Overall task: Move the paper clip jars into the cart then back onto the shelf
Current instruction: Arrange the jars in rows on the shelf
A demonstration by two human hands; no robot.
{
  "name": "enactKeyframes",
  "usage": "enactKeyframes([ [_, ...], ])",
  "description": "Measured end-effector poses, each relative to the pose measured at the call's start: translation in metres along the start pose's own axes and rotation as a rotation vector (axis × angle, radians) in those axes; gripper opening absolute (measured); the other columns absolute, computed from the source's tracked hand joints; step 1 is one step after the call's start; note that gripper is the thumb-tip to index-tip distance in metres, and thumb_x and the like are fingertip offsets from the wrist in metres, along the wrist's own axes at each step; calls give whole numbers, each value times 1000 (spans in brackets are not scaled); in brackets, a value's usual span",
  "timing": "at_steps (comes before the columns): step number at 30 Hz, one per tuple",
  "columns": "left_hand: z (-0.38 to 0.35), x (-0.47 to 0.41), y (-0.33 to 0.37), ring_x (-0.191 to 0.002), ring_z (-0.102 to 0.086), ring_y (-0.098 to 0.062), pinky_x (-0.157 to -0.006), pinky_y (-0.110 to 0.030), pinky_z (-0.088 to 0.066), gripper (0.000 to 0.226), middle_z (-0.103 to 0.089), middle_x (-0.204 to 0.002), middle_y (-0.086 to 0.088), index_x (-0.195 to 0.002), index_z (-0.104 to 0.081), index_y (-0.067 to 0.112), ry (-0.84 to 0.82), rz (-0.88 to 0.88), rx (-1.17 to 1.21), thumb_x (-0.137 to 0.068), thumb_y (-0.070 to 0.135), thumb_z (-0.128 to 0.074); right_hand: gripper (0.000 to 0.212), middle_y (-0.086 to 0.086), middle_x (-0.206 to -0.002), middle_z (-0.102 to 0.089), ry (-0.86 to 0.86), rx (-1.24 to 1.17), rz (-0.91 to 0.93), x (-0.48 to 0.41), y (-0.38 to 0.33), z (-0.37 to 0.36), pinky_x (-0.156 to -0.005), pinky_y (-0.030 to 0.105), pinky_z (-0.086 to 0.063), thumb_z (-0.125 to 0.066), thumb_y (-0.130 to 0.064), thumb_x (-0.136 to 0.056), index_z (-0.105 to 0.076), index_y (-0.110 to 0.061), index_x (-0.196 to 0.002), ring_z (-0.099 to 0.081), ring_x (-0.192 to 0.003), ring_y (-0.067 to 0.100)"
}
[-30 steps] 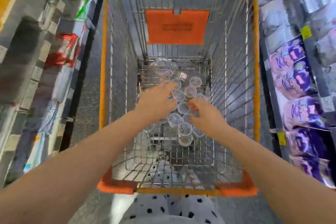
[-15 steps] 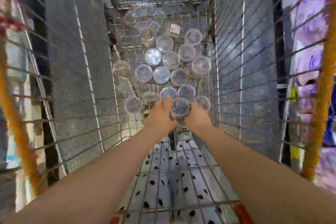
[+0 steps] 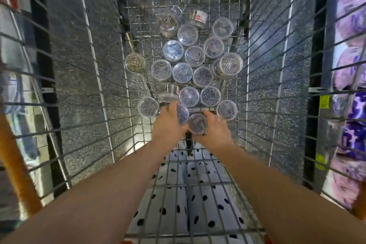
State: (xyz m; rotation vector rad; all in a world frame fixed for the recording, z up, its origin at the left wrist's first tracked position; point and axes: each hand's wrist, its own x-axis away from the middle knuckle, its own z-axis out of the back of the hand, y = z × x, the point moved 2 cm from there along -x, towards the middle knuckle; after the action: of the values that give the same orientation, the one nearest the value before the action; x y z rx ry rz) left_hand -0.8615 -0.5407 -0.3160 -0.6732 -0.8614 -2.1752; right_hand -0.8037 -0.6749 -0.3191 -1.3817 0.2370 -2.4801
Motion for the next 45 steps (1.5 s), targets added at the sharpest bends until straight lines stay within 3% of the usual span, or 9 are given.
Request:
enactKeyframes([
  [4,4,-6,-11,-107,-52,-29,-84,-37,-47,70,-45,-125,-13,-133,-34,18,-3,24,-39,-76,26,-74,86,4,-138,-40,20,-50,-6,-1,-6,-2,-101,39,-38,-74,-32,-76,-24,-20,-144,-35,-126,26],
  [14,11,-1,-5,-110,-54,-31,-82,-40,-48,70,-41,-133,-12,-138,-27,20,-94,-5,-151,-82,29,-68,65,0,-119,-57,153,-140,18,5,-1,3,-86,35,-49,-78,-31,-69,-47,-27,-126,-54,-106,24],
  [16,23,5,3,-105,-55,-28,-74,-36,-48,59,-39,-134,-10,-134,-34,20,-38,-37,-146,-84,28,-65,60,1,-117,-57,153,-190,8,11,-4,19,-81,34,-52,-76,-30,-71,-48,-28,-124,-58,-98,23],
  [20,54,25,27,-111,-52,-24,-84,-34,-45,57,-45,-131,-10,-135,-36,17,49,-146,-106,-86,24,-63,53,-10,-107,-53,179,-216,72,32,-16,64,-72,24,-44,-74,-29,-77,-48,-29,-123,-52,-85,10],
  [24,97,44,60,-103,-56,-27,-78,-34,-45,66,-47,-130,-13,-140,-30,19,4,-298,-151,-84,26,-65,50,-9,-114,-57,267,-175,115,62,-37,110,-77,26,-45,-74,-38,-72,-51,-32,-116,-57,-94,14],
  [30,176,78,117,-121,-48,-27,-95,-39,-44,81,-42,-138,-5,-142,-29,31,15,-456,-116,-74,41,-72,42,-12,-108,-59,386,-206,300,128,-85,195,-72,21,-39,-72,-37,-72,-57,-28,-111,-58,-93,9],
  [36,260,144,173,-105,-56,-14,-87,-34,-45,61,-60,-115,5,-123,-51,25,303,-665,124,-69,36,-76,39,-10,-102,-60,538,-179,543,212,-133,280,-73,13,-41,-75,-28,-72,-57,-25,-106,-56,-95,8],
  [40,308,192,199,-96,-56,-12,-76,-24,-39,57,-60,-108,6,-121,-51,19,497,-741,152,-72,31,-76,28,-21,-94,-57,624,-135,698,273,-156,322,-66,7,-37,-72,-33,-74,-54,-39,-94,-55,-87,1],
  [45,344,251,221,-95,-60,-12,-80,-32,-47,52,-64,-105,7,-116,-52,24,648,-748,215,-73,40,-75,29,-19,-91,-56,680,-105,843,333,-170,355,-59,7,-36,-70,-41,-77,-51,-39,-98,-50,-74,-4],
])
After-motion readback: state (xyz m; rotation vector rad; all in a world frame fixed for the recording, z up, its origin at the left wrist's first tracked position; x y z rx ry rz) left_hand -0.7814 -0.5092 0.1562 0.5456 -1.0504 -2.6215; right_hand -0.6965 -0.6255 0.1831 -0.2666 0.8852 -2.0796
